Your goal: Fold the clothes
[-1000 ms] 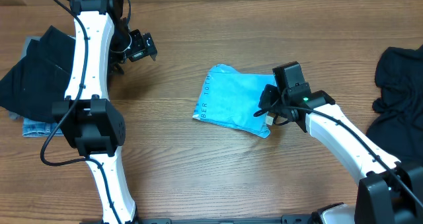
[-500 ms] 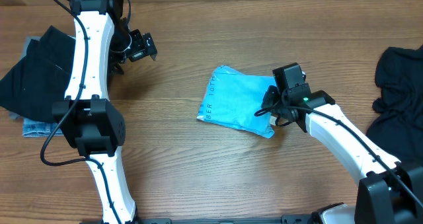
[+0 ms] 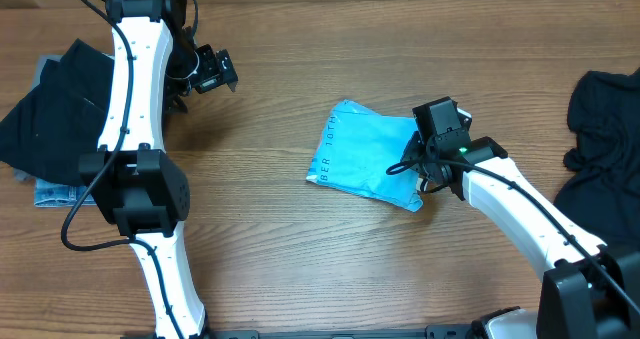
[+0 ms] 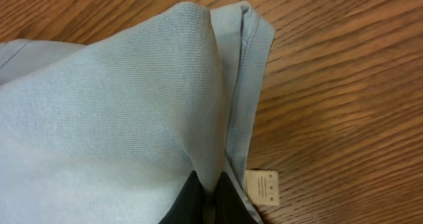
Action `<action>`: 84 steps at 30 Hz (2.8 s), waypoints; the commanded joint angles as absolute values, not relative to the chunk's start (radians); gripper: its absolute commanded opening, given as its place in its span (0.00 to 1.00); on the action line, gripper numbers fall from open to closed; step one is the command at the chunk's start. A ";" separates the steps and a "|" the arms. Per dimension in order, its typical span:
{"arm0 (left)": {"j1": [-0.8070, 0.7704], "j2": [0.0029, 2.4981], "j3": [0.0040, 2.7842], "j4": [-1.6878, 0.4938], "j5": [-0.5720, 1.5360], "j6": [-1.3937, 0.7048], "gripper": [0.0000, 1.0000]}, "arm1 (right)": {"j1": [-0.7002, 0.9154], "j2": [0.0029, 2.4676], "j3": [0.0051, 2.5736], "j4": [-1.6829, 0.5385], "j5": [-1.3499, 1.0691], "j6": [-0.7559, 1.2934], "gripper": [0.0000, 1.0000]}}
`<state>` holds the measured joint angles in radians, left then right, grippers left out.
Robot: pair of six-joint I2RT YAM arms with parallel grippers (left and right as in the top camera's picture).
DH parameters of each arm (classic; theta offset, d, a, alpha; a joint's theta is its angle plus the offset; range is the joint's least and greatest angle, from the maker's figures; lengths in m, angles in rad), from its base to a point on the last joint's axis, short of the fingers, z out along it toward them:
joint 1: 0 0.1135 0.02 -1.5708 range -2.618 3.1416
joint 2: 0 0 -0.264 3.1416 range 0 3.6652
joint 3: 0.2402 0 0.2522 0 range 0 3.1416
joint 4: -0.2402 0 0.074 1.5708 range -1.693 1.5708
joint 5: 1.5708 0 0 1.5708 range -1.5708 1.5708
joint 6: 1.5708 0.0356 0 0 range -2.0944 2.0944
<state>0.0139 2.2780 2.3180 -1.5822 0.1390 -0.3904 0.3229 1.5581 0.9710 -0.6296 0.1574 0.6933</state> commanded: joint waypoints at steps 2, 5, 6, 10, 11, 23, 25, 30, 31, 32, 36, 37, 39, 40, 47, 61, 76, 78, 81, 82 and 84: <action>0.011 2.259 2.339 -1.581 0.147 -0.389 1.00 | 0.317 1.566 0.969 -0.635 0.228 0.712 0.04; 0.011 2.259 2.339 -1.581 0.147 -0.389 1.00 | 0.316 1.566 0.969 -0.637 0.236 0.712 0.04; 0.011 2.259 2.339 -1.581 0.147 -0.389 1.00 | 0.316 1.566 0.969 -0.639 0.236 0.712 0.04; 0.011 2.259 2.339 -1.581 0.147 -0.389 1.00 | 0.311 1.566 0.968 -0.652 0.236 0.712 0.15; 0.011 2.259 2.339 -1.581 0.147 -0.389 1.00 | 0.311 1.566 0.968 -0.656 0.236 0.712 0.27; 0.011 2.259 2.339 -1.581 0.147 -0.389 1.00 | 0.230 1.541 1.061 -0.664 0.047 0.480 0.39; 0.011 2.259 2.339 -1.581 0.147 -0.389 1.00 | 0.231 1.541 1.119 -0.652 -0.085 0.358 0.39; 0.011 2.259 2.339 -1.581 0.147 -0.389 1.00 | 0.231 1.550 1.155 -0.535 -0.287 0.328 0.04; 0.011 2.259 2.339 -1.580 0.147 -0.389 1.00 | 0.232 1.558 1.153 -0.503 -0.342 0.320 0.04; 0.011 2.259 2.339 -1.581 0.147 -0.389 1.00 | 0.236 1.565 1.151 -0.469 -0.398 0.316 0.04; 0.011 2.259 2.339 -1.580 0.147 -0.389 1.00 | 0.280 1.627 1.151 -0.326 -0.474 0.316 0.04; 0.011 2.259 2.339 -1.580 0.147 -0.389 1.00 | 0.292 1.647 1.151 -0.296 -0.473 0.316 0.04; 0.011 2.259 2.339 -1.580 0.147 -0.389 1.00 | 0.319 1.693 1.151 -0.235 -0.475 0.316 0.04; 0.011 2.259 2.339 -1.580 0.147 -0.389 1.00 | 0.332 1.715 1.151 -0.207 -0.477 0.316 0.04; 0.011 2.259 2.339 -1.580 0.147 -0.389 1.00 | 0.386 1.899 1.151 -0.072 -0.445 0.310 0.04; 0.013 2.259 2.339 -1.580 0.147 -0.389 1.00 | 0.379 2.137 1.192 -0.036 -0.468 0.314 0.04; 0.013 2.259 2.339 -1.580 0.147 -0.389 1.00 | 0.164 1.872 1.405 -0.490 -0.376 0.265 0.04; 0.013 2.259 2.339 -1.580 0.147 -0.389 1.00 | 0.149 1.884 1.385 -0.519 -0.375 0.248 0.04; 0.013 2.259 2.339 -1.580 0.147 -0.389 1.00 | 0.144 1.905 1.336 -0.530 -0.366 0.223 0.04; 0.013 2.259 2.339 -1.580 0.147 -0.389 1.00 | 0.144 1.914 1.321 -0.537 -0.348 0.224 0.04; 0.013 2.259 2.339 -1.580 0.147 -0.389 1.00 | 0.142 1.940 1.270 -0.559 -0.260 0.224 0.04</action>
<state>0.0139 2.2780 2.3180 -1.5818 0.1390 -0.3904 0.1383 1.9011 1.3327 -0.5434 -0.3603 0.2493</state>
